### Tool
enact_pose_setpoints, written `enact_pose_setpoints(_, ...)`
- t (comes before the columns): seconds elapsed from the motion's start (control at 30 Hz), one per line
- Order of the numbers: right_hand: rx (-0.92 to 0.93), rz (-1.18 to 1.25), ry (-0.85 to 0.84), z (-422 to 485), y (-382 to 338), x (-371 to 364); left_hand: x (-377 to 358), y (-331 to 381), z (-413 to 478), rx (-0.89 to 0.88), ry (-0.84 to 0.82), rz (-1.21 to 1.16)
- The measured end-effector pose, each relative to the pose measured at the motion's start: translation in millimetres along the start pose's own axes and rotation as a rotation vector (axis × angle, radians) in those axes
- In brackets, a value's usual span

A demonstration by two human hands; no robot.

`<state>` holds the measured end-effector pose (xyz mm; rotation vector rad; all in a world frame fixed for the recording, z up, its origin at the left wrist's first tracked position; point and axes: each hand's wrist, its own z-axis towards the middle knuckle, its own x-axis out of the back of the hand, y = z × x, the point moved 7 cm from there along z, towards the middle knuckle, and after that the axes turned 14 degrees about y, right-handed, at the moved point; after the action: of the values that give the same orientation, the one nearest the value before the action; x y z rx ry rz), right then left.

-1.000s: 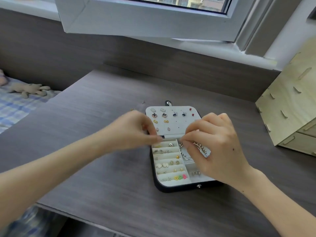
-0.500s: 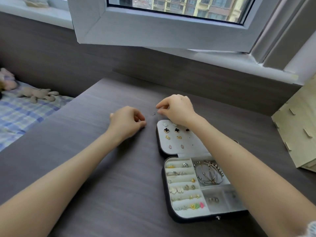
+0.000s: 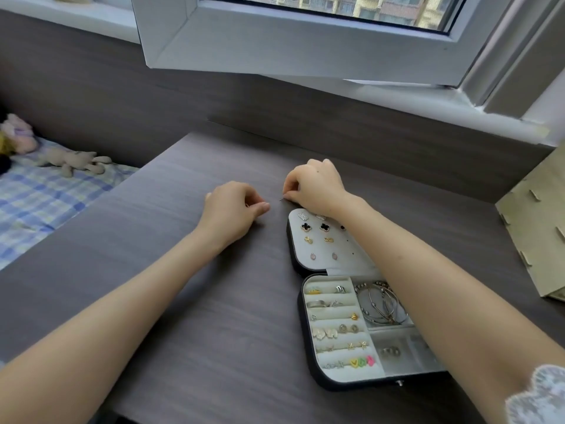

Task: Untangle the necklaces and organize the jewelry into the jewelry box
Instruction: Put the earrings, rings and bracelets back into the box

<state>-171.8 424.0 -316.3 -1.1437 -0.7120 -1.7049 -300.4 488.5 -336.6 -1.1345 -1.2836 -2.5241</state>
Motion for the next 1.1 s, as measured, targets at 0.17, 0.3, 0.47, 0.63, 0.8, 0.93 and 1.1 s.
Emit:
enact_pose_setpoints(0.17,0.004,0.006,0.165,-15,-5,34,16,11,-14,0.048,0.013,-0.120)
enact_pose_setpoints(0.3,0.110,0.211,0.479,-83,-19,102,23,14,-37,0.161,-0.056,-0.272)
enact_pose_setpoints(0.47,0.269,0.113,0.553,-172,-48,133,24,23,-58,0.246,-0.128,-0.373)
enact_pose_setpoints(0.63,0.430,-0.097,0.516,-190,-65,120,23,38,-70,0.257,-0.202,-0.410)
enact_pose_setpoints(0.8,0.507,-0.244,0.444,-191,-70,108,26,42,-78,0.270,-0.253,-0.437)
enact_pose_setpoints(0.93,0.525,-0.193,0.435,-189,-75,106,26,42,-84,0.321,-0.321,-0.485)
enact_pose_setpoints(1.1,0.468,-0.035,0.378,-186,-68,106,27,46,-92,0.328,-0.383,-0.501)
